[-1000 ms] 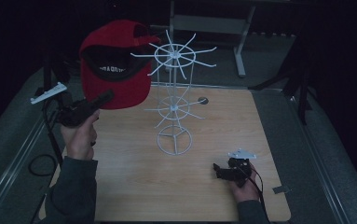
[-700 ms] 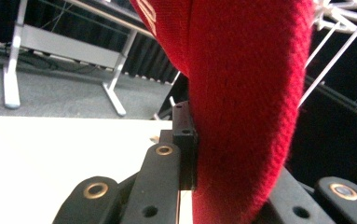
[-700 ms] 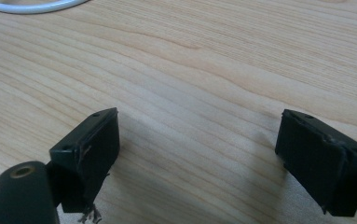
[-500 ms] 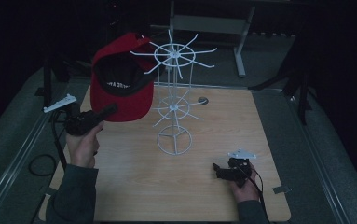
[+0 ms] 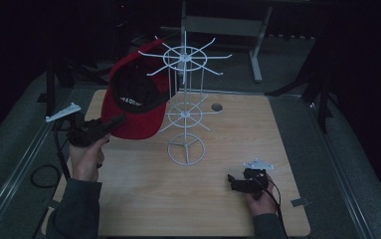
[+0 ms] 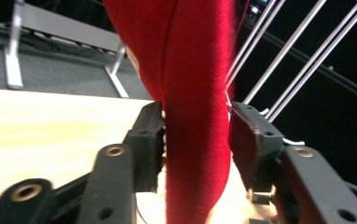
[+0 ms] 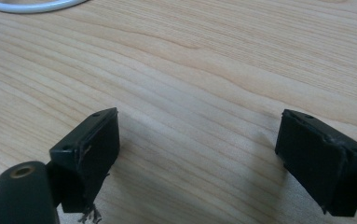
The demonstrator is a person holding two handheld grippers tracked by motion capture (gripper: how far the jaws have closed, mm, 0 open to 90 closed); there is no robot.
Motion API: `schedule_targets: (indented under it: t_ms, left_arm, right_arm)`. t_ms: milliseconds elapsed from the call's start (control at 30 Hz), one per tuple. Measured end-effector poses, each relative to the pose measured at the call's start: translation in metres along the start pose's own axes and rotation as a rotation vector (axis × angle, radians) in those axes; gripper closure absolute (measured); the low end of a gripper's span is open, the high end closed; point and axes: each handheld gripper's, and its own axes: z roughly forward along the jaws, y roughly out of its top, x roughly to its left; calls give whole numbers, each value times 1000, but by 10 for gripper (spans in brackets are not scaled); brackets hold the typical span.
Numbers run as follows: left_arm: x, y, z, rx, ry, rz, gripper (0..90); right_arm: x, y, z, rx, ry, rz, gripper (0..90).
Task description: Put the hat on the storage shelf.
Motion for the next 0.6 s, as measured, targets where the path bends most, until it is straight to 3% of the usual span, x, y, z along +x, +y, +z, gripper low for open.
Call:
schedule_targets:
  t_ms: [167, 333, 600]
  left_arm:
    - [1, 4, -9, -19, 19, -10, 421]
    - [0, 4, -13, -16, 55, 10, 360]
    - [-1, -7, -21, -7, 80, 30, 315]
  right_arm:
    - [0, 0, 0, 0, 0, 0, 134]
    - [0, 0, 0, 0, 0, -1, 134]
    - [0, 0, 0, -1, 0, -1, 134]
